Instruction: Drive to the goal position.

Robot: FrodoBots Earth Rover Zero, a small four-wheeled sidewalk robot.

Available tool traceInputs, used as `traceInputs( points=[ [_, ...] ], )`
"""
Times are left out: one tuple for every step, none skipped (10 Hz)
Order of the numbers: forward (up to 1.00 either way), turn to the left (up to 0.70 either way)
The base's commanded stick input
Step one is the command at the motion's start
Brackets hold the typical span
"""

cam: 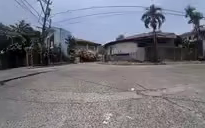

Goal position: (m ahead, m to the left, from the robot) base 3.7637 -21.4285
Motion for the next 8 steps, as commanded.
traceInputs(
  points=[
    [0.39, 0.00],
    [0.76, 0.00],
    [1.00, 0.00],
    [1.00, 0.00],
    [1.00, 0.00],
    [1.00, -0.23],
    [1.00, -0.35],
    [1.00, -0.40]
  ],
)
